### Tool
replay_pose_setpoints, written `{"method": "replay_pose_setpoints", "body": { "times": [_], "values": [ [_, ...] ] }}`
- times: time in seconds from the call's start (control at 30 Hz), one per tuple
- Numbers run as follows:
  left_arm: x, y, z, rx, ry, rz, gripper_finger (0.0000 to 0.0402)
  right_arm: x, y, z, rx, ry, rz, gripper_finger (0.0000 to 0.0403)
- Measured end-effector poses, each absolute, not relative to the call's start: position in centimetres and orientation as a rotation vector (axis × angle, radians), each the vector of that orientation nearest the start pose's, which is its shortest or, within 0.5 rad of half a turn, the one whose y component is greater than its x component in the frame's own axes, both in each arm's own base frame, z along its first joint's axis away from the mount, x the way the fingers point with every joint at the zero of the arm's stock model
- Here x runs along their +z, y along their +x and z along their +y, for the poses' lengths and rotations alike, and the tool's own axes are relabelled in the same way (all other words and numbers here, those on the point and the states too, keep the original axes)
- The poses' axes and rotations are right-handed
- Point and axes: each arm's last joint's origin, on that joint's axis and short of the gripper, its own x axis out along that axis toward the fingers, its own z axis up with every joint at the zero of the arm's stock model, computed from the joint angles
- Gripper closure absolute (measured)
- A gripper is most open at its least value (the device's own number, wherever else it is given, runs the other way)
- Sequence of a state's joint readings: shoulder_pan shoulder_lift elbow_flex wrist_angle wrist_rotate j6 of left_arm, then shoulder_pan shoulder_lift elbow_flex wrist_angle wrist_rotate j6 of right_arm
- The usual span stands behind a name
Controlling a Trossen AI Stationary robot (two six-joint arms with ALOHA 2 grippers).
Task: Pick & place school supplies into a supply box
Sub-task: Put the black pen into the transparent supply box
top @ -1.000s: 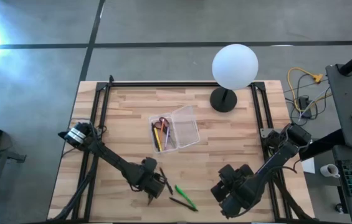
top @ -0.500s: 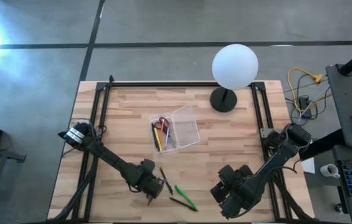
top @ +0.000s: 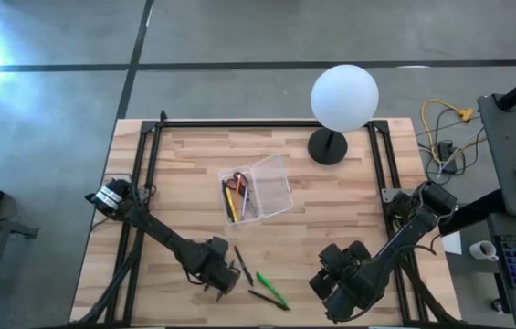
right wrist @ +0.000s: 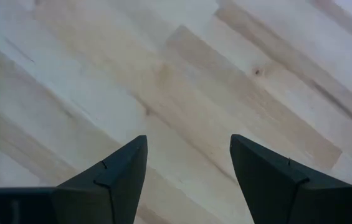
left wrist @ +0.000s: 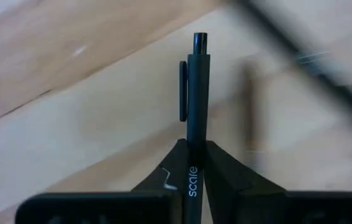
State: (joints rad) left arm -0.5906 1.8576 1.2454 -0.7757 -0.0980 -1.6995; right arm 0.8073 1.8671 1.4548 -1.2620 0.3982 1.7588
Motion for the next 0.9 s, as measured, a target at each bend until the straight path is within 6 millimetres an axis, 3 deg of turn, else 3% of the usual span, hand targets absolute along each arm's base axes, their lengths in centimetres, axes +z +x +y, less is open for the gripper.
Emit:
{"method": "replay_pose_setpoints", "body": {
  "times": [0.17,0.3,0.43,0.7,0.9],
  "values": [
    [21.0,29.4,-18.8,0.702,-1.015,0.962,0.0390,22.2,24.3,22.8,-0.875,0.498,1.021,0.0181],
    [24.1,29.6,-17.8,0.709,-1.096,0.621,0.0391,22.5,24.6,21.8,-0.952,0.525,0.953,0.0182],
    [25.1,30.0,-14.2,0.815,-1.109,0.428,0.0390,22.9,24.9,21.0,-0.989,0.551,0.906,0.0181],
    [23.4,32.1,-4.0,0.919,-0.994,0.604,0.0390,23.7,25.4,19.8,-0.987,0.541,0.914,0.0181],
    [21.5,31.6,-0.2,0.942,-0.961,0.718,0.0389,23.6,25.4,19.9,-1.002,0.575,0.921,0.0181]
  ]
}}
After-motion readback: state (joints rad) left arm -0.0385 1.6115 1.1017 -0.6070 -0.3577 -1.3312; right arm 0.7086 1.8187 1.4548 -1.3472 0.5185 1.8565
